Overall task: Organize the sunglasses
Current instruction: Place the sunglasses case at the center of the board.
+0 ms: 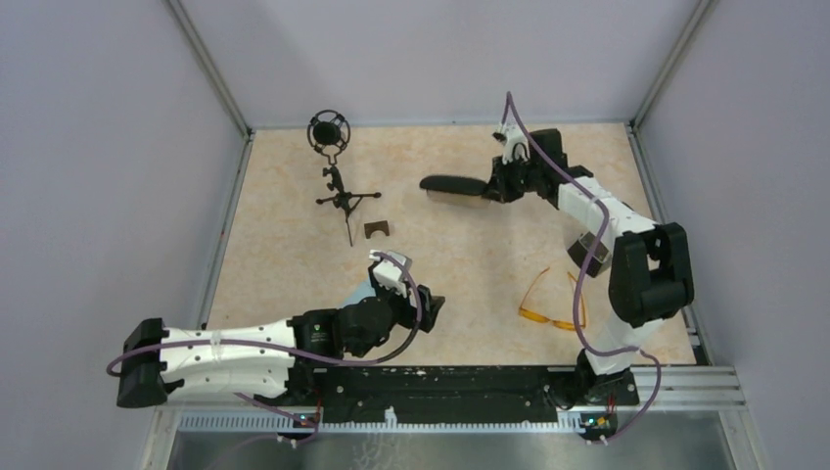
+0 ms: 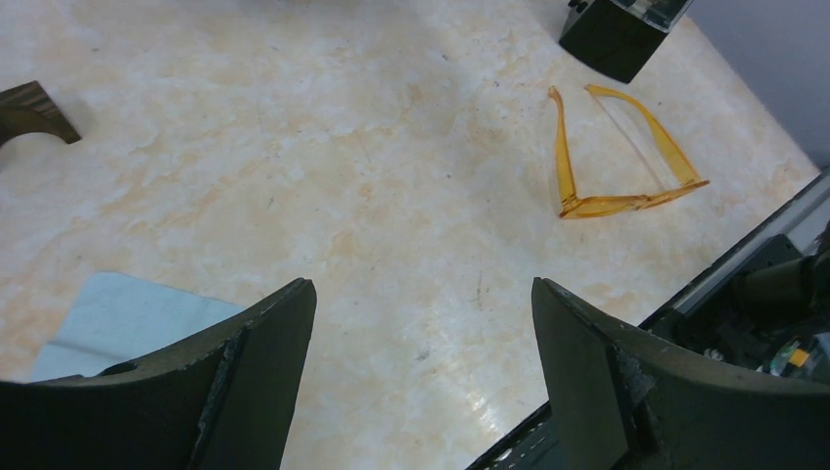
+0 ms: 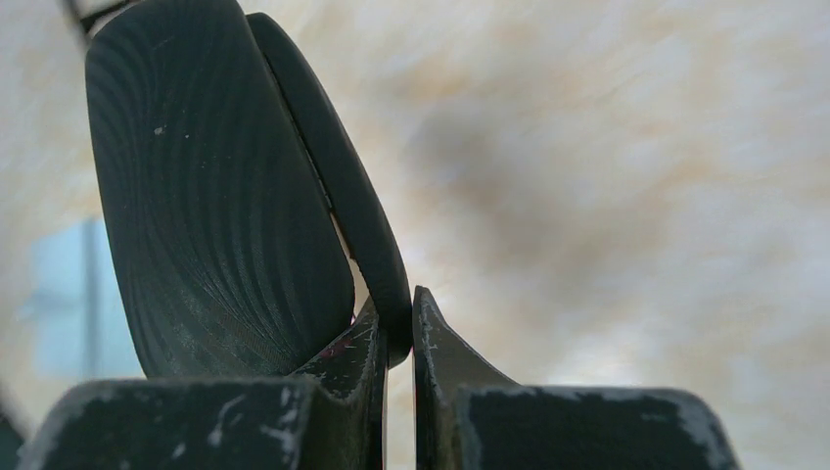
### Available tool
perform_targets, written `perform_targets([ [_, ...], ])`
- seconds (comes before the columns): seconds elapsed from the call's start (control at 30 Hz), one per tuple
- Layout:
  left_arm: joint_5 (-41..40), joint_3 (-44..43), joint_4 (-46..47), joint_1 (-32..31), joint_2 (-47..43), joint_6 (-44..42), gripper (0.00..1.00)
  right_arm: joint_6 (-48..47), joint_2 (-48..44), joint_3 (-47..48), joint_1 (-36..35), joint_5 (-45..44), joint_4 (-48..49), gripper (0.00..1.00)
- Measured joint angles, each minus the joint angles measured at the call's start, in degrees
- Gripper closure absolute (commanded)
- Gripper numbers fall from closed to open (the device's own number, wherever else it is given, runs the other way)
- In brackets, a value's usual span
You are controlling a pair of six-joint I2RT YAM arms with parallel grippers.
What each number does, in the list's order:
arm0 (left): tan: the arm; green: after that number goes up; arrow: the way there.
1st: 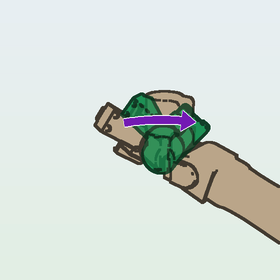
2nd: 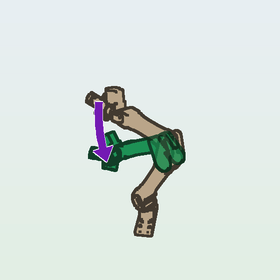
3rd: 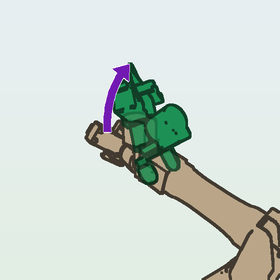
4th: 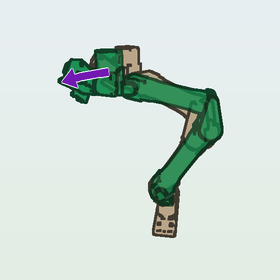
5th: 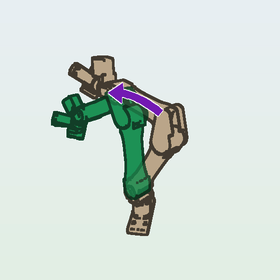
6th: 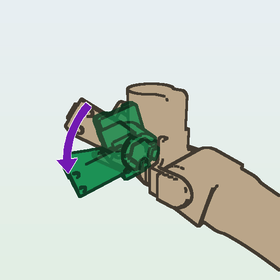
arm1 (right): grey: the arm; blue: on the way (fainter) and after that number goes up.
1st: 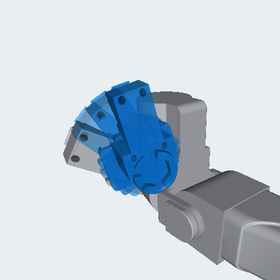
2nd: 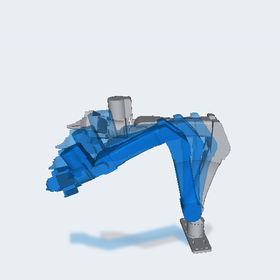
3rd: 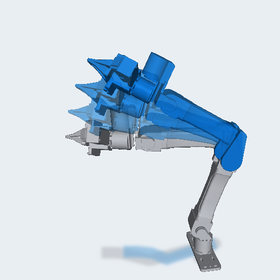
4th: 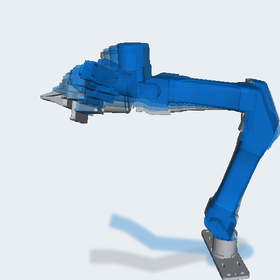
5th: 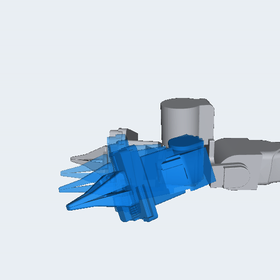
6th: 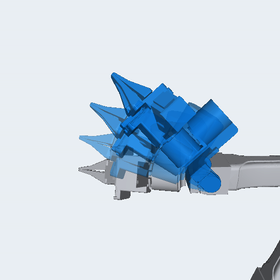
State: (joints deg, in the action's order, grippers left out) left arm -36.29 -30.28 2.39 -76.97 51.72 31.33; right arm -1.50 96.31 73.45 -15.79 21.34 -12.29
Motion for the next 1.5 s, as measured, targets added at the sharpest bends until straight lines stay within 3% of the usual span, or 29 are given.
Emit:
perform_targets([
  [0.2,0.3,-2.0,-8.5,0.0,-2.3,-5.5,0.13,-1.6,11.6,0.2,0.5,21.4,-16.6,1.0],
  [0.37,3.8,-6.5,-13.6,0.0,0.8,-12.1,0.12,-4.0,19.7,1.8,1.5,29.3,-26.4,1.0],
  [0.4,4.3,-7.5,-14.4,0.0,1.8,-13.2,0.11,-4.2,20.8,3.0,1.8,30.8,-27.7,0.93],
  [0.53,5.9,-10.2,-17.9,0.0,5.7,-16.2,0.11,-5.1,25.6,9.4,4.4,36.5,-30.7,0.87],
  [0.7,7.4,-10.4,-18.5,0.0,6.6,-16.5,0.11,-5.3,30.7,14.2,6.4,36.8,-30.6,0.82],
  [0.8,7.6,-10.4,-18.6,0.0,6.6,-16.5,0.11,-4.9,32.7,16.5,7.0,35.9,-30.5,0.74],
  [0.97,8.0,-10.4,-19.2,0.0,6.4,-16.5,0.11,-4.2,34.4,20.5,7.3,34.4,-30.6,0.45],
  [1.07,8.0,-10.4,-19.7,0.0,5.7,-16.5,0.11,-4.0,34.4,22.0,7.5,34.9,-30.7,0.37],
  [1.5,8.4,-10.2,-20.1,0.0,2.1,-16.2,0.11,-3.1,34.1,22.1,7.8,35.4,-30.4,0.31],
])
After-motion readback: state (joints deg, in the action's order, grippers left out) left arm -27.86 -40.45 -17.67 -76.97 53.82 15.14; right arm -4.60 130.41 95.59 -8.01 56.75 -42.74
